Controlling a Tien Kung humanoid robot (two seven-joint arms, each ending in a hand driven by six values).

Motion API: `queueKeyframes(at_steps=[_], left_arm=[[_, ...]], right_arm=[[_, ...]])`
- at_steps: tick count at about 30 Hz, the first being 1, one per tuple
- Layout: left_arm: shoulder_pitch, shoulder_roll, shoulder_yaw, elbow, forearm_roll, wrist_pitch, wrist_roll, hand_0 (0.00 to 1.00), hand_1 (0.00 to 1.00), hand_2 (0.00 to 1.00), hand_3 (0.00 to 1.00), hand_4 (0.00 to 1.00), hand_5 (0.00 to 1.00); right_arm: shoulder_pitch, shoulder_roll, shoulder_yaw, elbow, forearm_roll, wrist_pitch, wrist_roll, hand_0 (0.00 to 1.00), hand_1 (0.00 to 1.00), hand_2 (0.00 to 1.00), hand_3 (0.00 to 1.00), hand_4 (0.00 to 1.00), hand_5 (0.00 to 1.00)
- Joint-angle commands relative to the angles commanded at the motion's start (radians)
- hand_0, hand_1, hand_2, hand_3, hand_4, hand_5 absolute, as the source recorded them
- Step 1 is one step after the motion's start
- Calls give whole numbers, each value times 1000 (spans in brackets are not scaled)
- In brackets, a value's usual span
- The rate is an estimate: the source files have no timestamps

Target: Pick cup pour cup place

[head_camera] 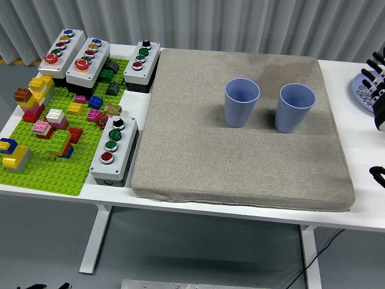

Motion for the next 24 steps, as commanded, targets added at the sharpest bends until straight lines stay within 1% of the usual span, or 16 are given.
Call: queueKeyframes(at_steps=[3,4,6,10,21,24], left_arm=[[0,0,0,0,0,0,0,766,781,823,713,509,998],[-1,-1,1,0,1,-1,1,766,781,823,712,509,998],[-1,-2,3,0,-1,-1,1,766,781,823,712,509,998],[-1,-3,7,0,-2,-2,1,766,781,823,711,510,998],[-2,-5,12,0,-7,-3,1,766,781,823,711,509,998],[-2,-5,12,0,-5,-3,1,766,782,823,710,511,998]], right_arm=[[-10,3,-14,-1,5,0,8,948,823,835,804,795,968],[-23,7,-33,-8,8,5,22,947,822,835,806,805,896],[-39,11,-63,-19,3,9,51,947,822,835,806,805,896],[-56,12,-108,-38,-19,8,81,947,822,836,809,806,907],[-58,17,-131,-62,-11,5,82,946,821,835,808,811,918],[-59,20,-138,-79,-3,14,99,939,821,836,808,811,906]])
